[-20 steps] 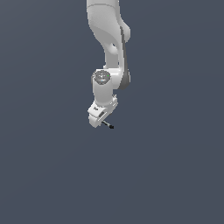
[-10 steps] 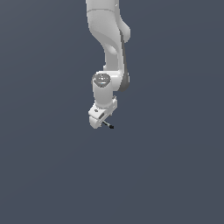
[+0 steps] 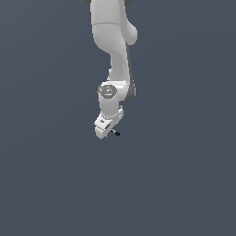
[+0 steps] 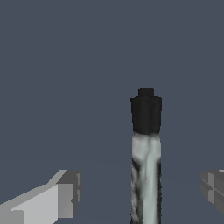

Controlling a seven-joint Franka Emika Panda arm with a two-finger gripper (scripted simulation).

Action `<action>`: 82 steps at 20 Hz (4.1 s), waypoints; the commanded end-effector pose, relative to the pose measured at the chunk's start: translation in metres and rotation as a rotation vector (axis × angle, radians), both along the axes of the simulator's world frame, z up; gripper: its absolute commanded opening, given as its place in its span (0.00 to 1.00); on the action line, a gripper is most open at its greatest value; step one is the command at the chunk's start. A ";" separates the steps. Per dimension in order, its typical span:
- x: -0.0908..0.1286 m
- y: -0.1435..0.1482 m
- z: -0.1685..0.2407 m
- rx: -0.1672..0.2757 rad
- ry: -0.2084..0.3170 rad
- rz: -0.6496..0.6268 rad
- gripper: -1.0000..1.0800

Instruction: Pick up the object and move it to a goal position.

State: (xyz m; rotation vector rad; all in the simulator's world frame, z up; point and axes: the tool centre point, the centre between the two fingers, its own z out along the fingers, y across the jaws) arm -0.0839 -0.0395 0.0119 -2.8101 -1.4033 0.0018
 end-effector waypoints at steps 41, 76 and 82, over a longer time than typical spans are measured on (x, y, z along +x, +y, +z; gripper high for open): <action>0.093 0.104 0.165 0.002 -0.001 0.001 0.00; 0.195 0.205 0.328 0.000 -0.001 -0.001 0.00; 0.203 0.212 0.340 0.000 -0.001 -0.001 0.00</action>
